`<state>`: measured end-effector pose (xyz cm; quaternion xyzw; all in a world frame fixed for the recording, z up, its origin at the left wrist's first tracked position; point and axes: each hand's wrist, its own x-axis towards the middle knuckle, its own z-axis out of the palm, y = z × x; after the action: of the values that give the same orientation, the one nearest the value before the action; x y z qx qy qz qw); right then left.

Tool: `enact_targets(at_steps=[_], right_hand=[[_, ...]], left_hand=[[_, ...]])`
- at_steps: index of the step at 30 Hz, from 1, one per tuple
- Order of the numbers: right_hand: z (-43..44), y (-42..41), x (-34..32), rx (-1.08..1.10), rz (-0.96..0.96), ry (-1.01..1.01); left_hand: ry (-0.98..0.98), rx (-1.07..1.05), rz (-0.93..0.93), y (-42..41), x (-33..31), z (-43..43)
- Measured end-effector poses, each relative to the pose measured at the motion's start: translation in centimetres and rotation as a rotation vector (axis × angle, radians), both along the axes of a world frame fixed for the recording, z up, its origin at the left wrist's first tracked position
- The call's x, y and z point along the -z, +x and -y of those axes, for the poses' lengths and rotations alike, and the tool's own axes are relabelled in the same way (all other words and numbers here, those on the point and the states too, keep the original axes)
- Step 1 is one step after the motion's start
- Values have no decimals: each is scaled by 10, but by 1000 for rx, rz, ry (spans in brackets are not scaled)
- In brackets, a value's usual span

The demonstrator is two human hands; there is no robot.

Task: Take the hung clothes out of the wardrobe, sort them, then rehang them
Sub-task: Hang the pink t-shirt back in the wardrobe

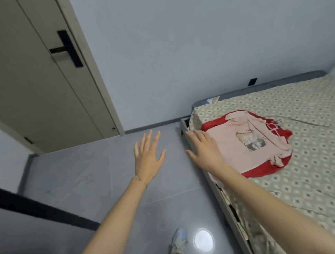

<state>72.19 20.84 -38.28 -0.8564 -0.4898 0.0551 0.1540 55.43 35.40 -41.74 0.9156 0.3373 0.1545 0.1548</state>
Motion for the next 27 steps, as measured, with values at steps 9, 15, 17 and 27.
enact_targets(at_steps=[9,15,17,27], right_hand=[[-14,119,5,287,-18,-40],[1,180,28,449,-67,-122],[6,202,33,494,-82,-134],[28,347,56,647,-135,-110]], left_hand=[[-30,242,26,158,2,-55],[-53,384,-38,238,22,-57],[-54,422,-71,268,28,-57],[-33,546,-127,447,47,-48]])
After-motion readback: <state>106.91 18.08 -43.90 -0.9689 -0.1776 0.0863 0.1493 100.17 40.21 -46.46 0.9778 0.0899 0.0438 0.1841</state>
